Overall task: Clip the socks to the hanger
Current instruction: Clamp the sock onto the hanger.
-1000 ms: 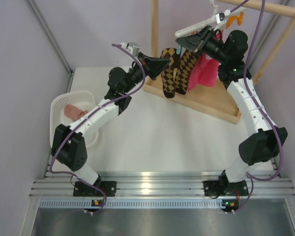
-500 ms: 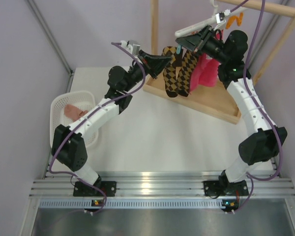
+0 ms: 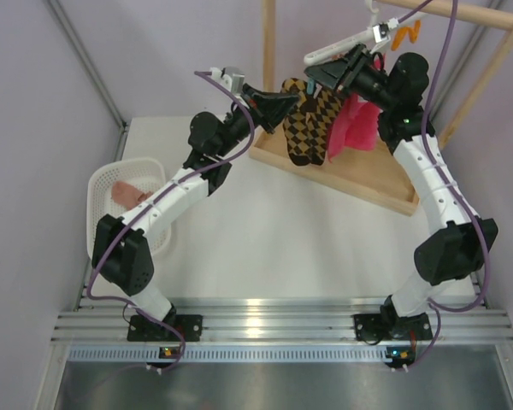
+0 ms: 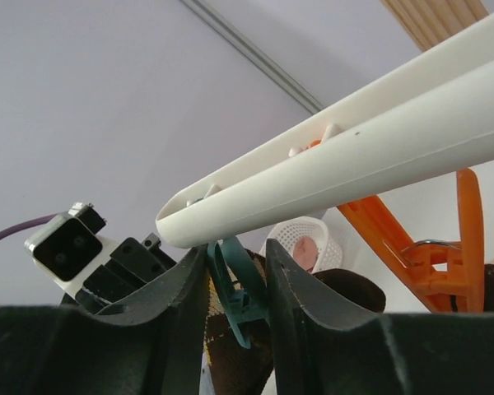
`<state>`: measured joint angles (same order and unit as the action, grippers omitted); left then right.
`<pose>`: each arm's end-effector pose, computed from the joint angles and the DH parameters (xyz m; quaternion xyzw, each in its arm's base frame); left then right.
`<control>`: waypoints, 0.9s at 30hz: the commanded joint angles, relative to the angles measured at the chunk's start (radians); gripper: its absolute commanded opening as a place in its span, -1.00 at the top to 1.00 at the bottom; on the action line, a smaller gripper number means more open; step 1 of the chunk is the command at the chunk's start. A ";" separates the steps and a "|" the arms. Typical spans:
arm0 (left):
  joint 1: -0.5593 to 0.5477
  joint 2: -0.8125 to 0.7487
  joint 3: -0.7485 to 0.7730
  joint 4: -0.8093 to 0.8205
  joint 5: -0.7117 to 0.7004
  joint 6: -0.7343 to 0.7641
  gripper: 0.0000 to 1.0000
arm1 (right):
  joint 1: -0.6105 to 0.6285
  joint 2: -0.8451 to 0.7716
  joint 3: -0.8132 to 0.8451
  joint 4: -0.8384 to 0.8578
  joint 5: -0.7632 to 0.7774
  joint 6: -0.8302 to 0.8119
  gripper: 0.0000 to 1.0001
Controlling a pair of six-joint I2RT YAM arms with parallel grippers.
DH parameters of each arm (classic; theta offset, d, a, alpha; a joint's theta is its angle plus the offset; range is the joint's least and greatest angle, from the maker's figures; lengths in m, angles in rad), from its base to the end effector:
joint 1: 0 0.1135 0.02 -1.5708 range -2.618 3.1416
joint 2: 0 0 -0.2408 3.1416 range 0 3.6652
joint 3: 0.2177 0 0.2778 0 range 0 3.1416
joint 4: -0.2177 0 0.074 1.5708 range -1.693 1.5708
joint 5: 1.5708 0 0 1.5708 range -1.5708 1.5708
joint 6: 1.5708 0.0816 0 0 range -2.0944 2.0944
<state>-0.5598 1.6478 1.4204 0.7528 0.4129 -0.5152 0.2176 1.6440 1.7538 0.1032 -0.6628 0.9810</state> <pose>0.3597 -0.2640 0.4255 0.1885 0.4845 -0.5221 0.6761 0.4147 0.1431 0.4723 -0.0138 0.6454 0.5838 0.4924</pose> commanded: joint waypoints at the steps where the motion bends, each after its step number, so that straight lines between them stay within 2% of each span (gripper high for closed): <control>1: -0.003 0.001 0.041 0.046 -0.010 0.023 1.00 | -0.024 0.013 0.004 0.015 0.023 0.033 0.35; 5: -0.003 0.006 0.041 0.046 -0.013 0.024 1.00 | -0.024 0.016 0.006 0.020 0.019 0.039 0.18; 9: -0.003 0.010 0.045 0.045 -0.010 0.024 1.00 | -0.026 0.016 0.004 0.024 0.015 0.039 0.12; 19: -0.003 0.004 0.026 0.017 -0.014 0.012 1.00 | -0.029 0.016 0.006 0.041 0.009 0.048 0.12; 22: -0.005 -0.006 0.000 0.008 -0.016 0.006 0.72 | -0.029 0.017 0.009 0.041 0.009 0.048 0.12; 23: -0.005 -0.014 -0.008 0.008 -0.013 0.004 0.56 | -0.029 0.017 0.009 0.041 0.009 0.048 0.12; 27: -0.003 -0.040 -0.046 -0.006 -0.008 0.007 0.11 | -0.029 0.022 0.018 0.047 0.011 0.045 0.13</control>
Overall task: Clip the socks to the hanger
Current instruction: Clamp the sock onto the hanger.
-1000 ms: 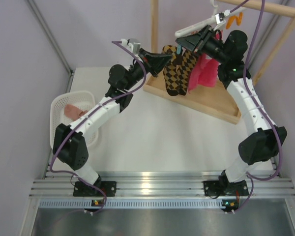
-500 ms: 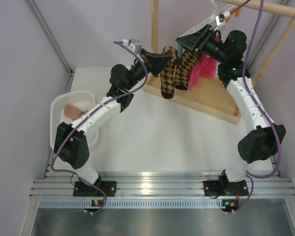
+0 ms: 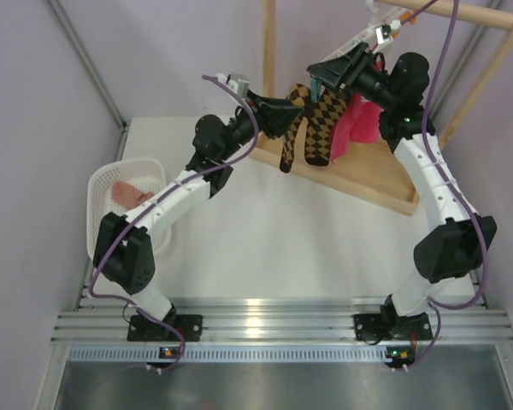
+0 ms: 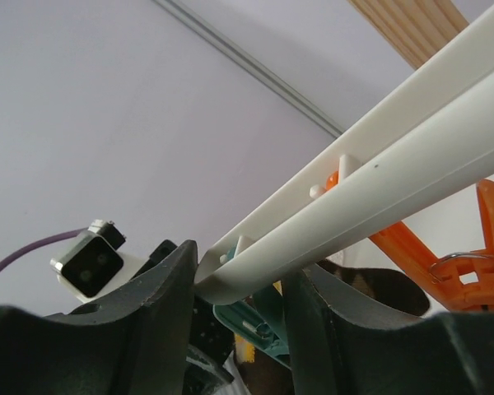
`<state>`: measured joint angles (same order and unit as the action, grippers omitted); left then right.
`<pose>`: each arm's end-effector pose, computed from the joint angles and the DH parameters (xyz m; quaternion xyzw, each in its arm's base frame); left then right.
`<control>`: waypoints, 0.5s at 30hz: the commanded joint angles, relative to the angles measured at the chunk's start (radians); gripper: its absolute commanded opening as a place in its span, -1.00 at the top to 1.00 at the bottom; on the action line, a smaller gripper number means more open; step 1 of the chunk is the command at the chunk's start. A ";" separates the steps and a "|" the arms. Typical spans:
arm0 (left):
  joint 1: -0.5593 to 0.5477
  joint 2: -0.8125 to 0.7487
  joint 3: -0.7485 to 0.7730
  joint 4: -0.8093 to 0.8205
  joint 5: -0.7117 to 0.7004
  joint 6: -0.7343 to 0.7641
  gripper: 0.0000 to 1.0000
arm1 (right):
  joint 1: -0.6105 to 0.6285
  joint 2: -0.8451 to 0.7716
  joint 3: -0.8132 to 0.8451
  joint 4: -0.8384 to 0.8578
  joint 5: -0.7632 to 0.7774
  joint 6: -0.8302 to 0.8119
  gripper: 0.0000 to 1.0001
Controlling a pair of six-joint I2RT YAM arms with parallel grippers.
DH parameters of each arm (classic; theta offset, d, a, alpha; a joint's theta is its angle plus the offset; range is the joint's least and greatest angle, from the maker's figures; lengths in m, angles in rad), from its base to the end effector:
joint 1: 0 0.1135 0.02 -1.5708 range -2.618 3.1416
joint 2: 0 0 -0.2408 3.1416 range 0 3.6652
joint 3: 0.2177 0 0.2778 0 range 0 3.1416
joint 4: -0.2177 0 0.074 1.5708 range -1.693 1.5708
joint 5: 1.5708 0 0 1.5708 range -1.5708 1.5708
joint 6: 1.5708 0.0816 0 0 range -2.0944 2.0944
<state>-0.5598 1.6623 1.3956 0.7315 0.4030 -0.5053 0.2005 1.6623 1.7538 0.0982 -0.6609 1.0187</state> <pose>0.3666 -0.2675 0.4065 0.1843 0.5098 -0.5139 0.6649 0.4237 0.1372 0.4639 0.0102 0.6523 0.5869 0.4795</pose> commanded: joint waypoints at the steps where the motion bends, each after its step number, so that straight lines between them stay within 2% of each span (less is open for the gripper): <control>1: -0.003 -0.062 -0.039 0.008 0.002 -0.002 0.04 | -0.012 0.007 0.019 0.055 0.007 0.008 0.13; 3: -0.003 -0.085 -0.058 -0.001 0.003 0.004 -0.07 | -0.010 0.010 0.018 0.061 0.009 0.006 0.13; 9: 0.006 -0.142 -0.081 -0.081 0.008 0.060 -0.15 | -0.012 0.045 0.035 0.100 0.012 -0.002 0.13; 15: 0.006 -0.108 0.051 -0.175 0.033 0.097 -0.19 | -0.006 0.106 0.104 0.117 0.021 0.000 0.13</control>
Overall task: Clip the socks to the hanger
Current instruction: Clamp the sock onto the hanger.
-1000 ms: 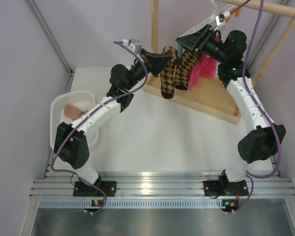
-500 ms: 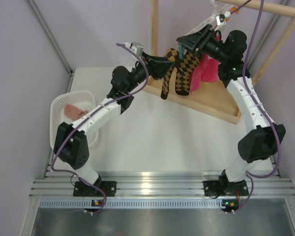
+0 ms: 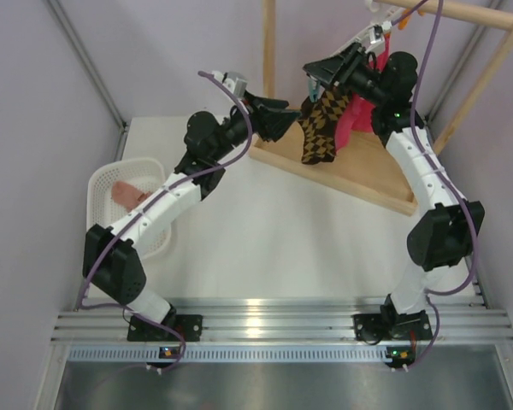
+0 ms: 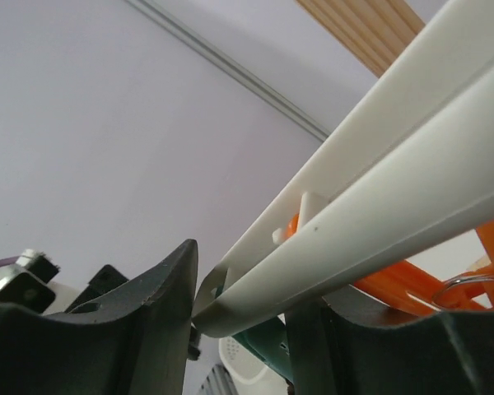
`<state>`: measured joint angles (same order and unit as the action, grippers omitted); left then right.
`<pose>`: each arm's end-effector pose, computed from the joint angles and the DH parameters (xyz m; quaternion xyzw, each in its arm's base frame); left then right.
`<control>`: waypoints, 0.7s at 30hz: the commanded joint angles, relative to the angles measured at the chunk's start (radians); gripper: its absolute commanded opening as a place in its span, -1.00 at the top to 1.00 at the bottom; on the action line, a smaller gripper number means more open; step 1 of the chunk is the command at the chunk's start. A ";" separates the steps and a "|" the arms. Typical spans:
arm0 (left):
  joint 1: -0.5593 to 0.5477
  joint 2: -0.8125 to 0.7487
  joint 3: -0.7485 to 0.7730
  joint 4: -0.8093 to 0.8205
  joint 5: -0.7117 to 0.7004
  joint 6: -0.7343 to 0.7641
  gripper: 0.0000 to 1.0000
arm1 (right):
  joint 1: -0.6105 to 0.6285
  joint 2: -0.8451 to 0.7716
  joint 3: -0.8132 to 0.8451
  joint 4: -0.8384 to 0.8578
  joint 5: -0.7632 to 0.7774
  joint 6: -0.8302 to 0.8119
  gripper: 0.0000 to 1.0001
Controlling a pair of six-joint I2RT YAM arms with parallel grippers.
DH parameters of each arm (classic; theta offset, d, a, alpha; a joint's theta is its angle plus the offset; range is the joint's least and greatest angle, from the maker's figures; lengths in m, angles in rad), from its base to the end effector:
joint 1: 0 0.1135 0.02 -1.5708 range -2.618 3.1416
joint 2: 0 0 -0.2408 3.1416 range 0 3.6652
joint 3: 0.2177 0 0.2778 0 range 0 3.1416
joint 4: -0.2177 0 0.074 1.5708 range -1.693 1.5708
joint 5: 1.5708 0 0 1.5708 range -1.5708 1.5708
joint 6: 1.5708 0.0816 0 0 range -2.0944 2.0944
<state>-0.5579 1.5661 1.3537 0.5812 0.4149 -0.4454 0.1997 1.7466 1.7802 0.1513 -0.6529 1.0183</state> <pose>0.3519 -0.2584 0.4094 0.2007 0.5429 -0.4902 0.6516 0.4485 0.1414 0.4452 0.0145 0.6533 0.5849 0.4805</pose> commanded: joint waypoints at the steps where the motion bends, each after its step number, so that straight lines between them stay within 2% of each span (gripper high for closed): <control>1: 0.003 0.000 0.113 -0.030 0.021 0.040 -0.19 | -0.002 0.025 0.096 0.065 0.015 0.002 0.13; 10: -0.002 0.202 0.327 -0.001 0.047 -0.029 -0.01 | 0.004 0.039 0.122 0.076 0.024 -0.010 0.02; 13: -0.005 0.247 0.355 0.012 0.038 -0.058 0.00 | 0.004 0.034 0.116 0.068 0.022 -0.020 -0.23; 21: -0.034 0.304 0.401 -0.001 -0.021 0.010 -0.07 | 0.004 0.021 0.088 0.060 0.027 -0.027 -0.35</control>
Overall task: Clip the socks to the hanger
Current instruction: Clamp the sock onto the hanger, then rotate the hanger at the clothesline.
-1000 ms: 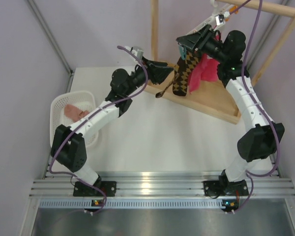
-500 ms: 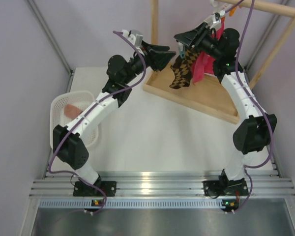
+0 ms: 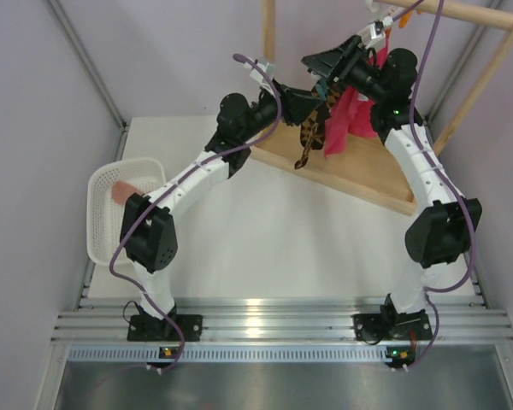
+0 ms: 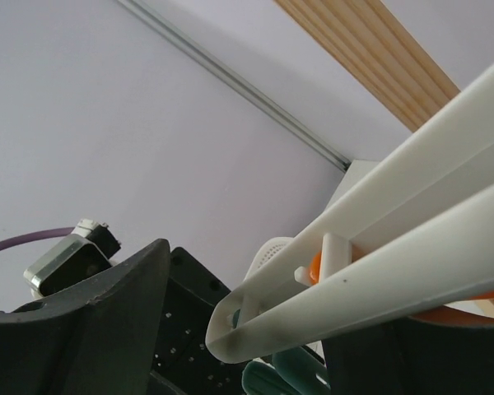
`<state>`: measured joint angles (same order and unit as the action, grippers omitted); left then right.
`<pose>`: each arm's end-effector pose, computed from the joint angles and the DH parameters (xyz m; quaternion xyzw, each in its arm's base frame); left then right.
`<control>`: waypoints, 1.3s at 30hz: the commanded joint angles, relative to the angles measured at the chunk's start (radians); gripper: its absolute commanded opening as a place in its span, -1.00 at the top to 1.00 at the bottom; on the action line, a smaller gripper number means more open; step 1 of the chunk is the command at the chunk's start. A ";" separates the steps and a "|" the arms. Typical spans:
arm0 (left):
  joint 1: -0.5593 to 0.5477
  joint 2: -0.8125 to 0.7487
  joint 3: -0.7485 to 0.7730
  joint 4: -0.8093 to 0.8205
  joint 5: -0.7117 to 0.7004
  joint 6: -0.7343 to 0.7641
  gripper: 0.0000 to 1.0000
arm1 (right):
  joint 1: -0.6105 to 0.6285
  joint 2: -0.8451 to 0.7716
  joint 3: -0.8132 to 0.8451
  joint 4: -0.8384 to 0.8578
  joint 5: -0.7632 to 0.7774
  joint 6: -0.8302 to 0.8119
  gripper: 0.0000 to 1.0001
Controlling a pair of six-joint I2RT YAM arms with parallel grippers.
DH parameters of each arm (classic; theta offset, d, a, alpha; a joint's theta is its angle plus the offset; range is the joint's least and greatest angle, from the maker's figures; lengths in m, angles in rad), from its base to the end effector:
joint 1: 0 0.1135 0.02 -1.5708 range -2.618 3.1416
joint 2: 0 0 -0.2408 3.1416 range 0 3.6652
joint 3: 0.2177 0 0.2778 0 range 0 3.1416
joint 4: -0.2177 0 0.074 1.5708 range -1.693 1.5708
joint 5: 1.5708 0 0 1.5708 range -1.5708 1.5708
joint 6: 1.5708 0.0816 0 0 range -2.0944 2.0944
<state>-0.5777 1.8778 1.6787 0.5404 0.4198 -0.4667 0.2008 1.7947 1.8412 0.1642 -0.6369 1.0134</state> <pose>0.4095 -0.3066 0.3979 0.2012 0.5538 -0.5027 0.6326 0.4589 0.1429 0.4500 0.0124 0.6448 0.5830 0.4942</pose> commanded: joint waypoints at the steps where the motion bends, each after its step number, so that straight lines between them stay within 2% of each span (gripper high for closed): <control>1: -0.017 0.000 0.079 0.039 -0.036 0.033 -0.08 | 0.005 -0.034 0.021 0.047 0.011 -0.021 -0.35; 4: -0.024 0.015 0.087 0.056 -0.064 0.033 -0.20 | 0.008 -0.047 0.000 0.049 0.011 -0.022 -0.38; 9: -0.036 0.053 0.136 0.047 -0.114 0.056 -0.20 | 0.009 -0.061 -0.016 0.044 0.008 -0.029 -0.40; 15: -0.050 0.092 0.193 0.006 -0.176 0.103 -0.05 | 0.011 -0.075 -0.026 0.040 0.003 -0.042 -0.41; 17: -0.051 0.098 0.199 0.007 -0.191 0.106 0.09 | 0.009 -0.078 -0.031 0.038 0.002 -0.045 -0.43; 19: -0.051 0.099 0.199 0.013 -0.205 0.115 0.33 | 0.009 -0.087 -0.034 0.037 -0.001 -0.055 -0.50; 20: -0.048 0.099 0.199 0.016 -0.214 0.117 0.37 | 0.008 -0.090 -0.036 0.028 -0.001 -0.061 -0.65; 26: -0.036 0.090 0.190 0.055 -0.233 0.108 0.47 | -0.009 -0.136 -0.066 -0.022 -0.003 -0.110 -0.98; 34: -0.016 0.101 0.200 0.076 -0.245 0.100 0.48 | -0.054 -0.233 -0.163 -0.066 -0.050 -0.163 -1.00; 39: -0.004 0.110 0.220 0.084 -0.250 0.088 0.47 | -0.058 -0.317 -0.252 -0.086 -0.079 -0.263 -0.94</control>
<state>-0.6029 1.9896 1.8439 0.5388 0.2111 -0.3687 0.1493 1.5658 1.6215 0.0692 -0.6777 0.8398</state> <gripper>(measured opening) 0.268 0.980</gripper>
